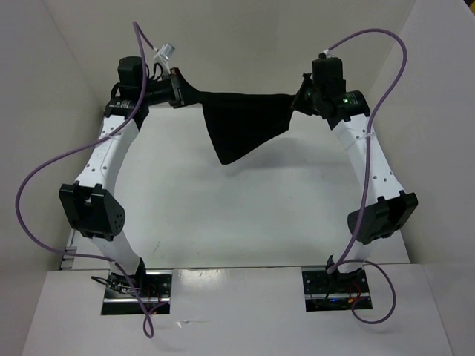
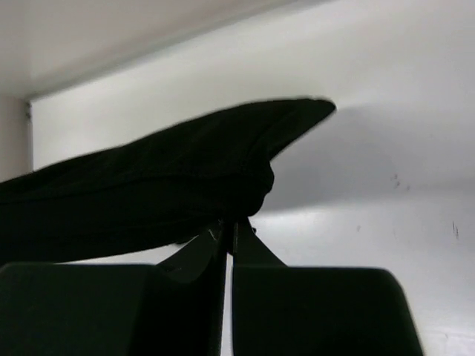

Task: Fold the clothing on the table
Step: Flatten the skirt out

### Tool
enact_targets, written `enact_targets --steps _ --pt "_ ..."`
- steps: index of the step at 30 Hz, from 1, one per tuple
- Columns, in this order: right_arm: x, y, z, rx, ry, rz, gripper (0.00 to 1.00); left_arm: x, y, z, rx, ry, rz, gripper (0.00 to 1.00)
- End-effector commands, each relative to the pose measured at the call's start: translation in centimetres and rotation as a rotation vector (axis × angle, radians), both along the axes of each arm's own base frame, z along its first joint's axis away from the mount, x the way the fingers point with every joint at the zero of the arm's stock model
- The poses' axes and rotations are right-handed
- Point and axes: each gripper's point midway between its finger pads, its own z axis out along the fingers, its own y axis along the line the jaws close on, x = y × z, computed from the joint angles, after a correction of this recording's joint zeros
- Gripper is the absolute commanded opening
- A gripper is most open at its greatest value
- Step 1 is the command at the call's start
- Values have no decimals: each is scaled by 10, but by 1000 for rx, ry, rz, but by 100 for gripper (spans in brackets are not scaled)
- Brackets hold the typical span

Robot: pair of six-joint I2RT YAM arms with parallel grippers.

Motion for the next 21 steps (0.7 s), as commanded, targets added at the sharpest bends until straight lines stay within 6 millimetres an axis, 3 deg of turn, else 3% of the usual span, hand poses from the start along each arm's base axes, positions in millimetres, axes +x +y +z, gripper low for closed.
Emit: enact_targets --steps 1,2,3,6,10,12,15,16,18,19,20,21 --pt "-35 -22 -26 -89 96 1 0 -33 14 5 9 -16 -8 0" --pt "-44 -22 -27 -83 102 13 0 -44 13 -14 14 23 -28 0" --pt "-62 -24 -30 -82 107 32 0 -55 12 -17 14 24 -58 0" --pt "-104 -22 -24 -55 100 81 1 -108 13 -15 25 14 -104 0" --pt "-148 -17 -4 -5 56 154 2 -149 14 1 18 -22 -140 0" --pt "-159 -12 -4 15 72 191 4 -155 17 6 23 -42 -132 0" --pt "-150 -10 -4 8 68 196 5 -147 20 6 34 -37 -94 0" --pt "-138 -8 -15 -11 97 194 5 -134 24 1 49 -33 -43 0" --pt "-115 -3 -24 -20 95 200 5 -103 25 -28 53 52 -6 0" --pt "-99 4 -49 -19 153 223 5 -89 26 -41 54 91 18 0" --pt "-86 6 -58 -9 167 227 6 -68 24 -75 61 176 16 0" --pt "-72 1 -70 -2 187 223 6 -52 25 -84 69 190 34 0"
